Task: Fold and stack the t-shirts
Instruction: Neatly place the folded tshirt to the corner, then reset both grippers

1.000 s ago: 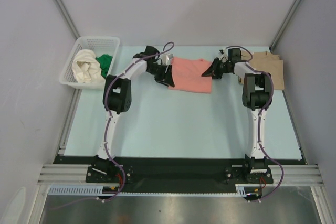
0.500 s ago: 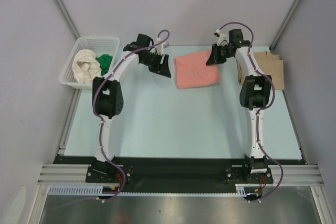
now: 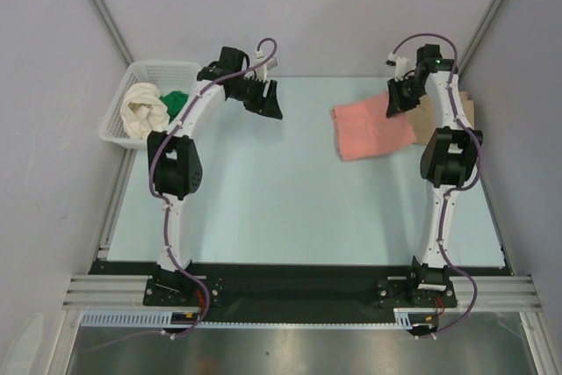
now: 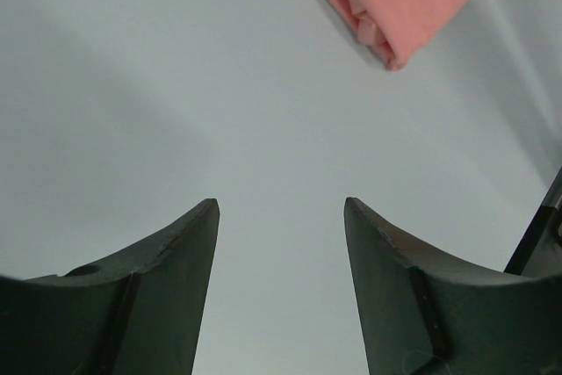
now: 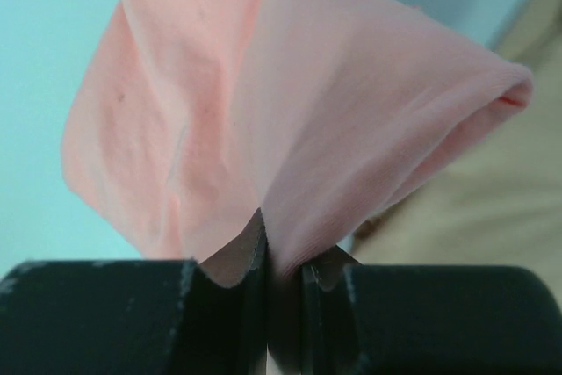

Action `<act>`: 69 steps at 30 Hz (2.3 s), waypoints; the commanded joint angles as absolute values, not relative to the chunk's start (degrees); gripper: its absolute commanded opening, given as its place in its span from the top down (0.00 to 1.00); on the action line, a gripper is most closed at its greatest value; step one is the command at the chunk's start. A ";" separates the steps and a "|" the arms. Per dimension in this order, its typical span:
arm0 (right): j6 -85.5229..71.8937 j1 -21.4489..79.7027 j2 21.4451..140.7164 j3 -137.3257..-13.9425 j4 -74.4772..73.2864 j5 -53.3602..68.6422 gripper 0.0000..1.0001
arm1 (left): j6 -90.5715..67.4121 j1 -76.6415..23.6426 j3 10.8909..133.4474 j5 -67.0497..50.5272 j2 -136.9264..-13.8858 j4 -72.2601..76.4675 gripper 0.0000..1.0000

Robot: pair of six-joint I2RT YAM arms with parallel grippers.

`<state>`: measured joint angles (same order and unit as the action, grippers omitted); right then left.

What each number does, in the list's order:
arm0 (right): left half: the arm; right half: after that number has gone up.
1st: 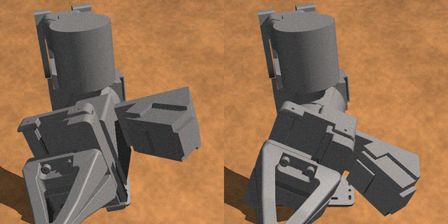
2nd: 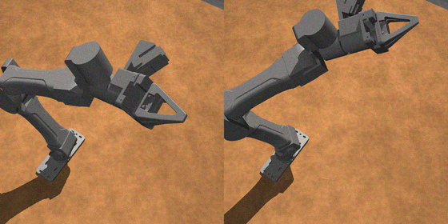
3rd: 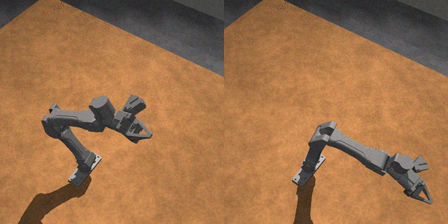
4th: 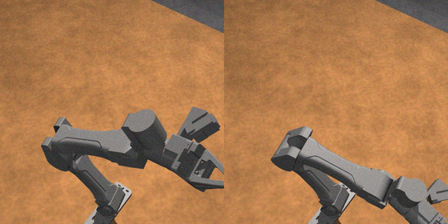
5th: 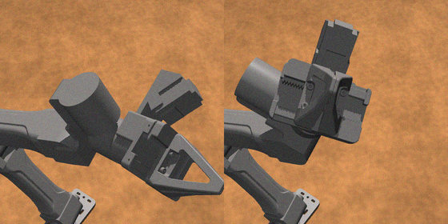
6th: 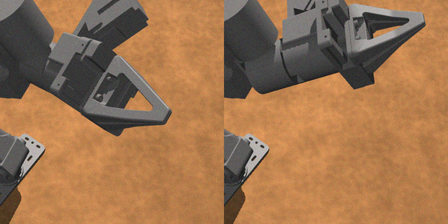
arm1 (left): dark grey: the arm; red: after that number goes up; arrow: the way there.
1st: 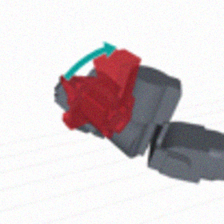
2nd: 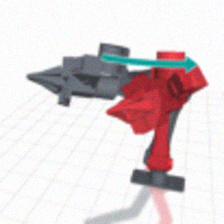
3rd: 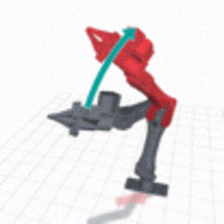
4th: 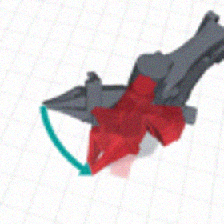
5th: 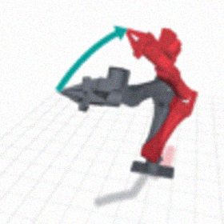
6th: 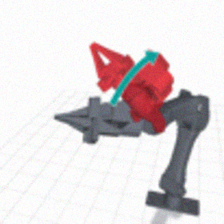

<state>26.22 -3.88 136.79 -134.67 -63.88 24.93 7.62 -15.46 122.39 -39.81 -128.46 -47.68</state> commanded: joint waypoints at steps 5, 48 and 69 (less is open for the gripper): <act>29.88 -8.60 131.05 -139.66 -65.92 18.20 1.00 | 7.38 -16.52 127.00 -42.54 -129.37 -45.70 0.36; 28.05 -19.34 142.99 -151.96 -47.47 1.51 0.98 | 10.28 -22.41 127.09 -36.74 -129.12 -47.20 0.35; 2.01 -3.43 108.19 -99.69 -17.42 17.74 0.00 | 3.54 -21.27 132.01 -4.16 -124.81 -39.82 0.00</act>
